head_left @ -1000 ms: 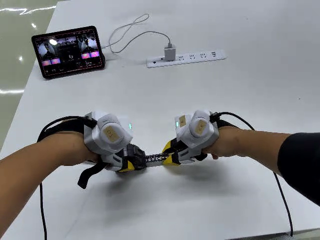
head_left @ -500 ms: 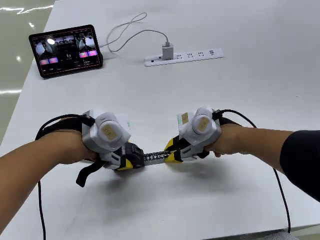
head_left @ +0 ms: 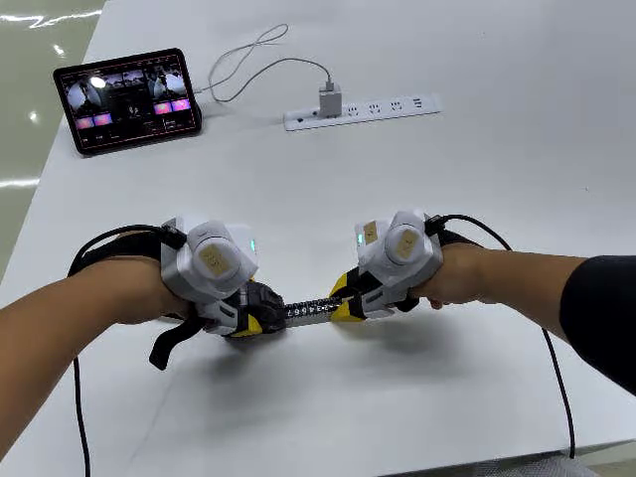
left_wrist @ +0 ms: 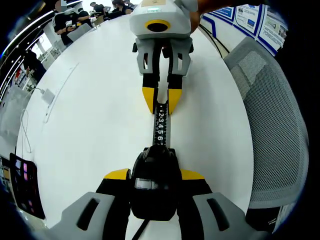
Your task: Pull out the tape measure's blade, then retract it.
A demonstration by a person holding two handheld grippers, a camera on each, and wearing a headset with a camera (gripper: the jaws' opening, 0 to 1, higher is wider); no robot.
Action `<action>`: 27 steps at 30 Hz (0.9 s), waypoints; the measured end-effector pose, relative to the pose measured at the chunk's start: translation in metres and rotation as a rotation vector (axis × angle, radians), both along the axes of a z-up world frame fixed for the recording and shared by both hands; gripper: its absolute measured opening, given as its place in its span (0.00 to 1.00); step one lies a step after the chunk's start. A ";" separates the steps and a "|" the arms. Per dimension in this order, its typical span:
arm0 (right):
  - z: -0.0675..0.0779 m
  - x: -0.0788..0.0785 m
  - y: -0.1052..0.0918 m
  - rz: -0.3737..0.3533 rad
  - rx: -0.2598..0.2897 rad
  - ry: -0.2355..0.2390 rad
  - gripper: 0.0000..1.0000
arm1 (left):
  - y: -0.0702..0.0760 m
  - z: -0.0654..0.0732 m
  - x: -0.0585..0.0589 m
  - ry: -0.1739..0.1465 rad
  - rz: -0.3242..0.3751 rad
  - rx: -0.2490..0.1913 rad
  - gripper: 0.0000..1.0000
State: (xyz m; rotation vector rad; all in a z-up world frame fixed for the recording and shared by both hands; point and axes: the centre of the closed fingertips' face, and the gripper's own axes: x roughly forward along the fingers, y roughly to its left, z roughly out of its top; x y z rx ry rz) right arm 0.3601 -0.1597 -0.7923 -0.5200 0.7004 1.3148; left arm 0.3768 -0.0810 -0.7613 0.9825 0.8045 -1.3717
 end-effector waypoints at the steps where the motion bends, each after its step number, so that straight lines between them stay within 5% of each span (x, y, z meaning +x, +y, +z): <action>1: 0.000 0.000 0.000 0.000 -0.001 0.001 0.09 | 0.000 0.000 0.000 0.000 0.000 0.000 0.30; 27: 0.001 -0.004 -0.022 -0.017 -0.012 0.012 0.09 | 0.000 0.000 0.000 0.000 0.000 -0.004 0.30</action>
